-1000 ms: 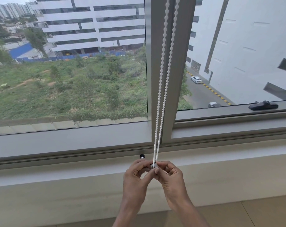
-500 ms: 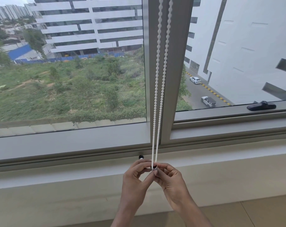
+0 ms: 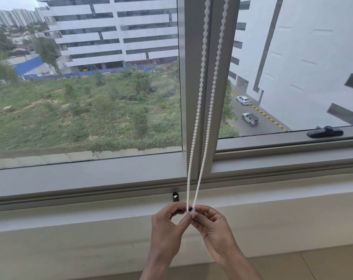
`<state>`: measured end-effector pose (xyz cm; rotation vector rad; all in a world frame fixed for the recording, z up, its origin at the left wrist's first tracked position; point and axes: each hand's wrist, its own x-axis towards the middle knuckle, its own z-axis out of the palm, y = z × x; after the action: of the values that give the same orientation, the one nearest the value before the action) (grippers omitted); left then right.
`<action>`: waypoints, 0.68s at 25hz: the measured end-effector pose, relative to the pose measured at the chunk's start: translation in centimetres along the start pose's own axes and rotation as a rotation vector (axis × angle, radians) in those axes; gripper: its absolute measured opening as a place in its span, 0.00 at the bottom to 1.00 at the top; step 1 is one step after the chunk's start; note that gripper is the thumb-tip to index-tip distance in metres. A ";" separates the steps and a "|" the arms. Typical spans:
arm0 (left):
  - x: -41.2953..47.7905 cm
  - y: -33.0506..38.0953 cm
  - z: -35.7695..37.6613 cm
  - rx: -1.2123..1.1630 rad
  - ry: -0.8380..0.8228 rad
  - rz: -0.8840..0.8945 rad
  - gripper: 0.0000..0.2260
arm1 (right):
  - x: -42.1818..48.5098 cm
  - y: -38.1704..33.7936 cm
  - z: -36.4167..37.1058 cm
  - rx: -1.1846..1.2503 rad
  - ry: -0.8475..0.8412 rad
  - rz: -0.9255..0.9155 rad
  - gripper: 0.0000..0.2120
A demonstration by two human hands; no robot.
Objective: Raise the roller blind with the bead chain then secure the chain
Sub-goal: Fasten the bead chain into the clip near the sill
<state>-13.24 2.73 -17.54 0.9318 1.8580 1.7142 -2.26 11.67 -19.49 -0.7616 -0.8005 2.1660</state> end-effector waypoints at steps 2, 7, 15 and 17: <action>-0.1 -0.2 0.0 0.025 0.016 0.036 0.12 | -0.3 -0.2 0.0 -0.066 -0.008 -0.017 0.06; 0.1 -0.3 0.2 0.081 0.052 0.122 0.11 | -1.1 -1.7 1.2 -0.575 -0.046 -0.213 0.10; -0.4 -0.3 0.5 0.124 0.098 0.162 0.21 | -0.6 -3.0 2.8 -1.065 -0.026 -0.455 0.10; -0.5 -0.3 0.4 0.146 0.085 0.171 0.23 | -0.3 -3.6 2.8 -1.127 -0.052 -0.399 0.08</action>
<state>-12.65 2.66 -17.98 1.1201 2.0329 1.7593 -2.60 12.66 -15.03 -0.9336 -2.0417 1.2552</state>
